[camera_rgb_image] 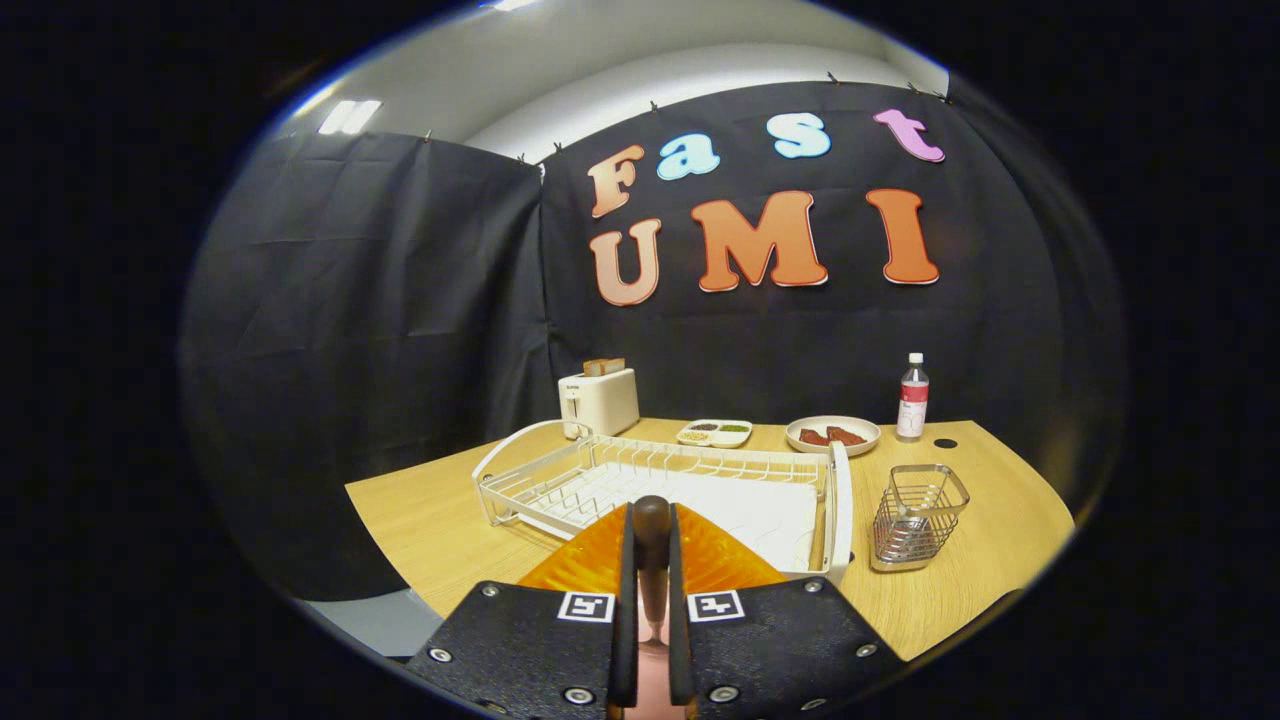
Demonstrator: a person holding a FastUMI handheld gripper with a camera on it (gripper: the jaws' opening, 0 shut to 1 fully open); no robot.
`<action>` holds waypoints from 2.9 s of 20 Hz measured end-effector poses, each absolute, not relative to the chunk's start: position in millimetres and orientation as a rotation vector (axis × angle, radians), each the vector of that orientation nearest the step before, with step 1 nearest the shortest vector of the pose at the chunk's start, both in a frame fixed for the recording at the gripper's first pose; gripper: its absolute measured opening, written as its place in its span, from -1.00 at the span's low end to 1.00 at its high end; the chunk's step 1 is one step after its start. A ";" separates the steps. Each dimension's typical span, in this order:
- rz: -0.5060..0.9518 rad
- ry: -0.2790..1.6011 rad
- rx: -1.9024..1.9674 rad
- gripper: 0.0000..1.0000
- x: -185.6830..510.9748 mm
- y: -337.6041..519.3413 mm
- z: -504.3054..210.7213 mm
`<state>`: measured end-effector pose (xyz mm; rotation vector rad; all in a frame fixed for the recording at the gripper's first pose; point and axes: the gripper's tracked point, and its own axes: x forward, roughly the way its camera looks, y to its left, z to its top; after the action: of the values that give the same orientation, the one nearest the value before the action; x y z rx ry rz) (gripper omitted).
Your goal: Take the plate from the dish rack, then take the spoon from the basket and place it into the plate.
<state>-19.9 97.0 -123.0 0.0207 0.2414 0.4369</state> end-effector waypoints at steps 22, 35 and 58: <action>0.375 0.373 -0.012 0.29 -44.6 49.8 -157.5; 0.091 0.082 -0.022 0.83 -13.3 12.8 -21.9; -0.044 -0.080 -0.029 0.90 -12.3 0.4 31.2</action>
<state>-12.3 0.4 31.2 -0.0286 -0.0800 -0.0436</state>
